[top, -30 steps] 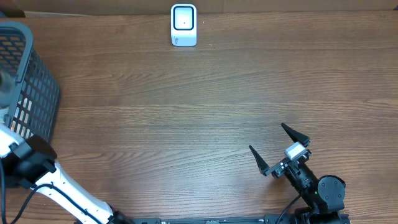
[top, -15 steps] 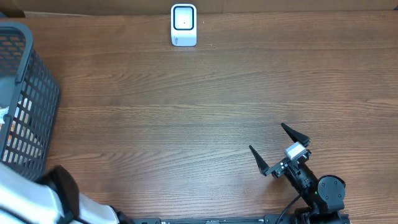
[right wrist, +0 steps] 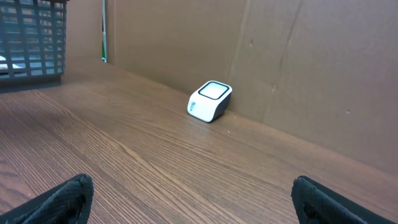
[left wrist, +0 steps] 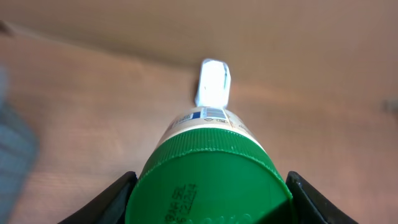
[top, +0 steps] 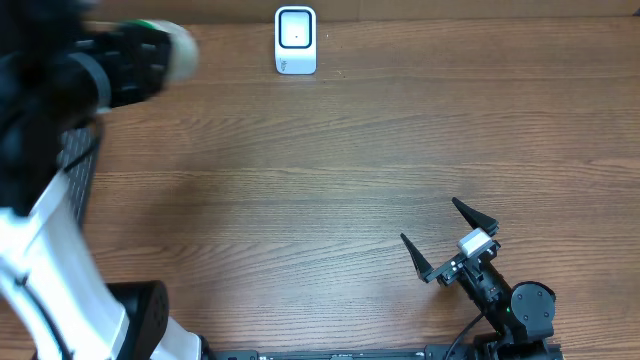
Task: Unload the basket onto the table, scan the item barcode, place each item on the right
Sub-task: 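Lift the jar out and carry it toward the white scanner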
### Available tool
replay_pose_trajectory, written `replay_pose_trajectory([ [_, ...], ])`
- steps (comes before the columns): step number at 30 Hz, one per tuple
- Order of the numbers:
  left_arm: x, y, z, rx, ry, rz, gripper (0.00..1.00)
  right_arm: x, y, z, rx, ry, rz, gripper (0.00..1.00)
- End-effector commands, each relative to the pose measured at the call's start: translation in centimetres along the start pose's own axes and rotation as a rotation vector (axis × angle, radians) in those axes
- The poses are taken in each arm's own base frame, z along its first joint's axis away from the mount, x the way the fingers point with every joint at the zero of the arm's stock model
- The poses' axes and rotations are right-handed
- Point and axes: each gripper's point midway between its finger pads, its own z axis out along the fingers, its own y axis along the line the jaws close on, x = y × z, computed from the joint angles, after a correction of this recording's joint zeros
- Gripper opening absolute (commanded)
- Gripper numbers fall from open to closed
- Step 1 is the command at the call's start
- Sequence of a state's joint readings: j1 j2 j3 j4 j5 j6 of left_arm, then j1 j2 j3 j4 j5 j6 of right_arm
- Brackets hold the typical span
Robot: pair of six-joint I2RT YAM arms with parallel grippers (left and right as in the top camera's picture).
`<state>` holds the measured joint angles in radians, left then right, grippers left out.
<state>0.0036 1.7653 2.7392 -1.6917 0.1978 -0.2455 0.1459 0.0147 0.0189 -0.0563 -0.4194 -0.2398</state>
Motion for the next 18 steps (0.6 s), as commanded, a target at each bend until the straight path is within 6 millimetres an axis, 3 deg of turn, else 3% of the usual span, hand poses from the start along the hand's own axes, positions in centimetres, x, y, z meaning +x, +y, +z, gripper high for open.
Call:
replay_pose_trajectory([
  [1, 3.1, -1.3, 3.9, -0.013, 0.161, 0.021, 0.35, 0.2, 0.2, 0.0, -0.007, -0.004, 0.003, 1.0],
  [15, 16.7, -2.0, 20.5, -0.122, 0.726, 0.114, 0.37, 0.2, 0.2, 0.0, -0.007, -0.004, 0.003, 1.0],
  [18, 18.8, -2.4, 23.0, -0.128, 0.781, 0.137, 0.36, 0.2, 0.2, 0.0, -0.007, -0.004, 0.003, 1.0],
])
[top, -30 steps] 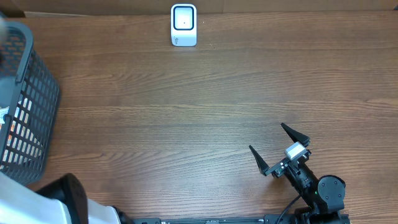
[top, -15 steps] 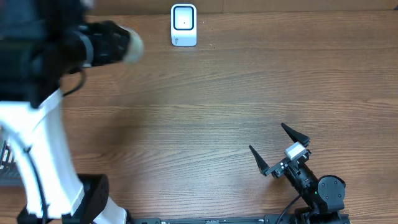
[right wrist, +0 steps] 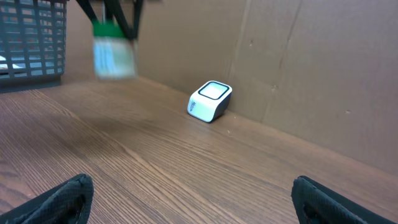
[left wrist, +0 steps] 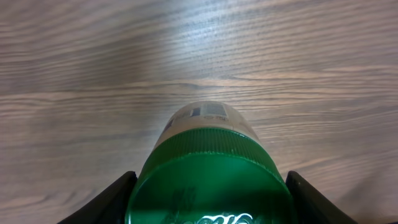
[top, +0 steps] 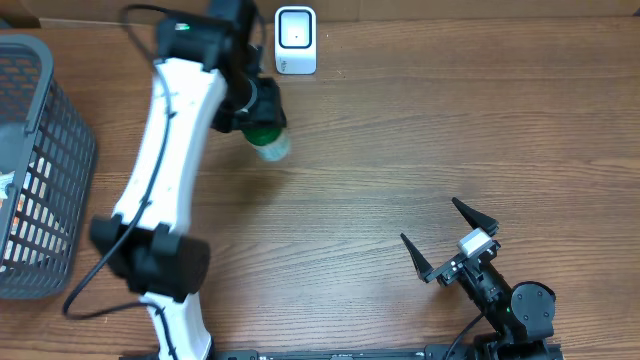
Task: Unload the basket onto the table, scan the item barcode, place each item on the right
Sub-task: 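Lift the jar out and carry it toward the white scanner, then lower the jar onto the table before the scanner and release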
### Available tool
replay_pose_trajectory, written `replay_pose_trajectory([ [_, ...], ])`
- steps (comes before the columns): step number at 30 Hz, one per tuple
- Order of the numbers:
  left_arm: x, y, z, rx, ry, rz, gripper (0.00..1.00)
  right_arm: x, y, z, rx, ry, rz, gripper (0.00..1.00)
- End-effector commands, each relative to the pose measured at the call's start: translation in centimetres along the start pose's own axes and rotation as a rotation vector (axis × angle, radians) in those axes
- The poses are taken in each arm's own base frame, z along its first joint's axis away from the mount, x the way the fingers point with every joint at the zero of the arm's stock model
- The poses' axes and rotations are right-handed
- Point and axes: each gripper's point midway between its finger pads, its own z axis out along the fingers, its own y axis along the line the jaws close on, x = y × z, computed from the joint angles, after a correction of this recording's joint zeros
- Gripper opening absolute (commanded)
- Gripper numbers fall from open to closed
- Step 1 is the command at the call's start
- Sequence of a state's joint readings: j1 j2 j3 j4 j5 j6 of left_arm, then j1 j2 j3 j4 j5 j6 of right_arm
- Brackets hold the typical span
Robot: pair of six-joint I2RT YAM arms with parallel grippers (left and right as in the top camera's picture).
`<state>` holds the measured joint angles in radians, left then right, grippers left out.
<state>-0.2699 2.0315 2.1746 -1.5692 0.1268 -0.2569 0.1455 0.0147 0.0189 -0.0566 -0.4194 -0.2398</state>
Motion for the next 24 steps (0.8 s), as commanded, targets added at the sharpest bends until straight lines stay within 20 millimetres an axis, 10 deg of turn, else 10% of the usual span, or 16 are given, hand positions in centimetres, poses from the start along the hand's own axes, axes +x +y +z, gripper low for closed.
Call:
replay_pose_trajectory([
  [1, 0.2, -1.6, 3.8, -0.017, 0.071, 0.028, 0.36, 0.2, 0.2, 0.0, -0.008, -0.004, 0.003, 1.0],
  [9, 0.0, -5.0, 10.3, -0.03, 0.14, 0.056, 0.37, 0.2, 0.2, 0.0, -0.008, -0.004, 0.003, 1.0],
  [24, -0.1, -11.6, 14.1, 0.005, 0.068, 0.13, 0.38, 0.2, 0.2, 0.0, -0.008, -0.004, 0.003, 1.0],
])
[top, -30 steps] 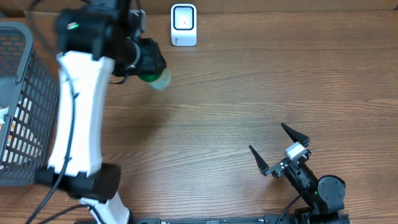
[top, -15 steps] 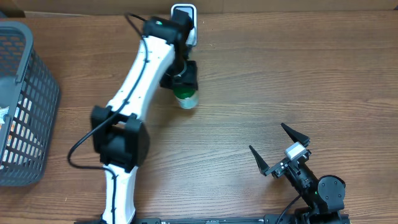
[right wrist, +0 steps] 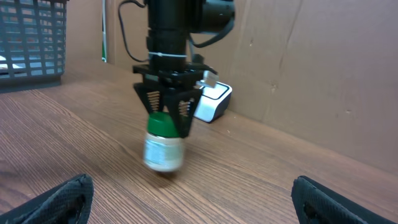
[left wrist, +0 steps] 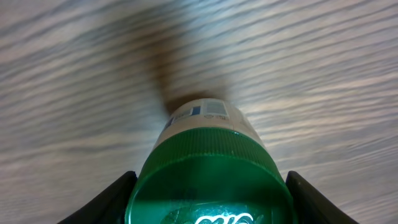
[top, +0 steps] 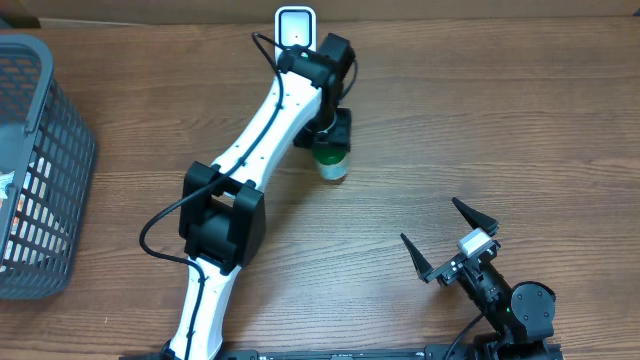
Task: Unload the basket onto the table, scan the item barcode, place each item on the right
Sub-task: 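Lower the jar onto the table before the scanner and release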
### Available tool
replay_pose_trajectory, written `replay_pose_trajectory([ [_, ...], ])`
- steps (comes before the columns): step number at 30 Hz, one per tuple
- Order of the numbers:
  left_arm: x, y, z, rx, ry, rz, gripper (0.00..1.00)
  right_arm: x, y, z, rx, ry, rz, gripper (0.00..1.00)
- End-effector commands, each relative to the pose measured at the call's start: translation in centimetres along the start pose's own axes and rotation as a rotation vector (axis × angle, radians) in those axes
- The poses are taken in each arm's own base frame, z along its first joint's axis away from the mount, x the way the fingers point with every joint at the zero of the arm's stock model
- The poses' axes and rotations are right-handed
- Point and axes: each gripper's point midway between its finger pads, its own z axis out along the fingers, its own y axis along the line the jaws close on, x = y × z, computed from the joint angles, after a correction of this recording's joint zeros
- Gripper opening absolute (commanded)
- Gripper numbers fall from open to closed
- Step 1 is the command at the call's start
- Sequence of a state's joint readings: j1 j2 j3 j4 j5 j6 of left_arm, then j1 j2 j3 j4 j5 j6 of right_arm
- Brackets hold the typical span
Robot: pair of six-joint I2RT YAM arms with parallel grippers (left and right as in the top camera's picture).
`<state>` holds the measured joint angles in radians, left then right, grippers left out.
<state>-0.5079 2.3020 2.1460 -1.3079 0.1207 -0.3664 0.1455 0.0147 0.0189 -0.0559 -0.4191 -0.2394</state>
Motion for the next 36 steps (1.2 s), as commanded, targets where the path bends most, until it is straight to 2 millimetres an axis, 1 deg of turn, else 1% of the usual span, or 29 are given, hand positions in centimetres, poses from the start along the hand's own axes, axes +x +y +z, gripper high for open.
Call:
replay_pose_trajectory([
  [1, 0.3, -2.2, 0.8, 0.004, -0.013, 0.02, 0.38, 0.2, 0.2, 0.0, -0.008, -0.004, 0.003, 1.0],
  [4, 0.2, -3.2, 1.0, -0.03, -0.048, 0.056, 0.41, 0.2, 0.2, 0.0, -0.008, -0.003, 0.003, 1.0],
  [6, 0.4, -3.4, 1.0, -0.046, -0.05, 0.067, 0.41, 0.2, 0.2, 0.0, -0.008, -0.003, 0.003, 1.0],
  [7, 0.6, -3.2, 1.0, -0.064, -0.048, 0.069, 0.41, 0.2, 0.2, 0.0, -0.008, -0.003, 0.003, 1.0],
  [9, 0.8, -2.1, 0.9, -0.123, -0.045, 0.049, 0.41, 0.2, 0.2, 0.0, -0.008, -0.004, 0.003, 1.0],
  [13, 1.3, 1.7, 0.3, -0.258, -0.025, -0.05, 0.41, 0.2, 0.2, 0.0, -0.008, -0.003, 0.003, 1.0],
  [16, 1.2, 3.7, 0.1, -0.279, -0.009, -0.103, 0.4, 0.2, 0.2, 0.0, -0.008, -0.003, 0.003, 1.0],
  [19, 0.9, 5.2, -0.1, -0.284, -0.004, -0.156, 0.4, 0.2, 0.2, 0.0, -0.008, -0.003, 0.003, 1.0],
  [24, 2.0, 7.0, 0.4, -0.306, 0.053, -0.209, 0.38, 0.2, 0.2, 0.0, -0.008, -0.003, 0.003, 1.0],
  [26, 2.5, 7.2, 0.9, -0.304, 0.078, -0.216, 0.38, 0.2, 0.2, 0.0, -0.008, -0.004, 0.003, 1.0],
  [28, 3.2, 6.9, 1.1, -0.286, 0.111, -0.218, 0.38, 0.2, 0.2, 0.0, -0.008, -0.004, 0.003, 1.0],
  [29, 3.6, 6.9, 1.1, -0.283, 0.128, -0.219, 0.42, 0.2, 0.2, 0.0, -0.008, -0.004, 0.003, 1.0],
  [31, 4.2, 7.0, 0.8, -0.292, 0.152, -0.217, 0.59, 0.2, 0.2, 0.0, -0.008, -0.004, 0.003, 1.0],
  [32, 4.7, 7.2, 0.4, -0.299, 0.172, -0.213, 0.72, 0.2, 0.2, 0.0, -0.008, -0.003, 0.003, 1.0],
  [33, 4.9, 7.3, 0.1, -0.298, 0.18, -0.207, 0.76, 0.2, 0.2, 0.0, -0.008, -0.004, 0.003, 1.0],
  [36, 4.6, 7.8, -1.7, -0.287, 0.169, -0.203, 0.85, 0.2, 0.2, 0.0, -0.008, -0.004, 0.003, 1.0],
])
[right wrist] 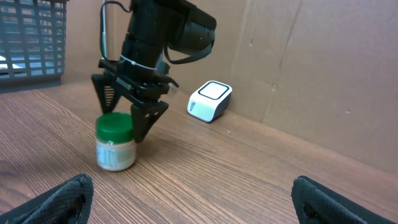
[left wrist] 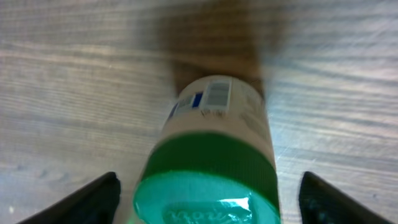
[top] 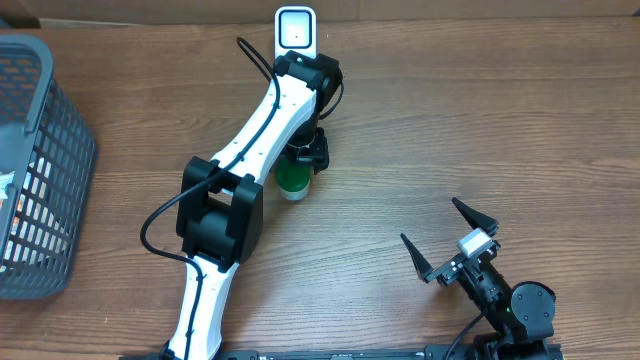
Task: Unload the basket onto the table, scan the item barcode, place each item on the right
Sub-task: 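Lower the jar onto the table before the scanner and release, then return the left gripper to the basket and grasp the Kleenex pack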
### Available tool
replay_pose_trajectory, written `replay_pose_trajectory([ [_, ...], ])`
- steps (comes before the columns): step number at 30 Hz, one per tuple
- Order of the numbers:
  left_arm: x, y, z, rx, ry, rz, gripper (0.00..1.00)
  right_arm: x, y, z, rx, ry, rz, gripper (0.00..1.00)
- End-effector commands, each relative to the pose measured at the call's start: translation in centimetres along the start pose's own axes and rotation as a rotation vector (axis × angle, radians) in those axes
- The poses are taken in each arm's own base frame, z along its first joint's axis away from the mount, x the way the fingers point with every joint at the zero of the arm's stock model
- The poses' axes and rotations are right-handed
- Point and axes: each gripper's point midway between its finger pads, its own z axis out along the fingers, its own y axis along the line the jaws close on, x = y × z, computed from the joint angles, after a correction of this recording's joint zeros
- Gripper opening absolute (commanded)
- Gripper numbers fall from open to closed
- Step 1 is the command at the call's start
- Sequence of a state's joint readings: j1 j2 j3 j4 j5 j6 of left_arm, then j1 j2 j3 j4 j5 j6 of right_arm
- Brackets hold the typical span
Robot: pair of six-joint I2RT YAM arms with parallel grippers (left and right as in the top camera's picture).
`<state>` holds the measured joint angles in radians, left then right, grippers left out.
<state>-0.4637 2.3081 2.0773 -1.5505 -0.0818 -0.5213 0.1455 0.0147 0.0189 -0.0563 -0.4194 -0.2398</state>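
Note:
A small jar with a green lid stands upright on the wooden table, in front of the white barcode scanner. Its label with a barcode shows in the left wrist view. My left gripper is open over the lid, a finger on each side with a gap between. The jar rests on the table by itself. My right gripper stands open at the front right, with nothing between its fingers. The scanner sits against the back wall.
A dark wire basket with items stands at the left edge, seen also as a basket in the right wrist view. A cardboard wall closes the back of the table.
The jar was held off the table right of where it is now. It stands on the table a little to the left and nearer the front, and my left gripper has opened round its lid.
My left gripper held the jar high at the far left near the basket. Then it held it just left of and in front of the scanner, then lower, in front of the scanner. Now the jar stands on the table, let go. The right arm stayed still.

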Motion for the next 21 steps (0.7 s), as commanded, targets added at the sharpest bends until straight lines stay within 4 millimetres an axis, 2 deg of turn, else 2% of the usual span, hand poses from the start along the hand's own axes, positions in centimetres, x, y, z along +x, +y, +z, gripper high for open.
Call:
replay_pose_trajectory([
  [1, -0.5, 0.9, -2.7, 0.046, -0.039, -0.005, 0.86, 0.2, 0.2, 0.0, -0.007, -0.004, 0.003, 1.0],
  [4, -1.0, 2.3, -6.2, 0.099, -0.098, -0.019, 0.86, 0.2, 0.2, 0.0, -0.008, -0.004, 0.003, 1.0],
  [5, -1.2, 3.5, -8.8, 0.127, -0.154, -0.038, 0.86, 0.2, 0.2, 0.0, -0.007, -0.004, 0.003, 1.0],
  [8, -1.7, 6.0, -14.2, 0.209, -0.294, -0.07, 0.86, 0.2, 0.2, 0.0, -0.007, -0.004, 0.003, 1.0],
  [11, -1.2, 9.8, -19.9, 0.284, -0.459, -0.152, 0.85, 0.2, 0.2, 0.0, -0.008, -0.004, 0.003, 1.0],
  [13, -0.3, 13.2, -23.2, 0.314, -0.564, -0.222, 0.86, 0.2, 0.2, 0.0, -0.007, -0.004, 0.003, 1.0],
  [14, 0.5, 15.8, -24.9, 0.317, -0.624, -0.277, 0.87, 0.2, 0.2, 0.0, -0.007, -0.004, 0.003, 1.0],
  [16, 1.9, 20.3, -26.6, 0.296, -0.701, -0.38, 0.89, 0.2, 0.2, 0.0, -0.007, -0.004, 0.003, 1.0],
  [17, 2.8, 23.0, -27.3, 0.275, -0.735, -0.448, 0.9, 0.2, 0.2, 0.0, -0.008, -0.004, 0.003, 1.0],
  [18, 4.6, 27.6, -27.9, 0.244, -0.78, -0.565, 0.91, 0.2, 0.2, 0.0, -0.008, -0.004, 0.003, 1.0],
  [21, 7.4, 34.3, -27.8, 0.19, -0.811, -0.762, 0.93, 0.2, 0.2, 0.0, -0.008, -0.004, 0.003, 1.0],
])
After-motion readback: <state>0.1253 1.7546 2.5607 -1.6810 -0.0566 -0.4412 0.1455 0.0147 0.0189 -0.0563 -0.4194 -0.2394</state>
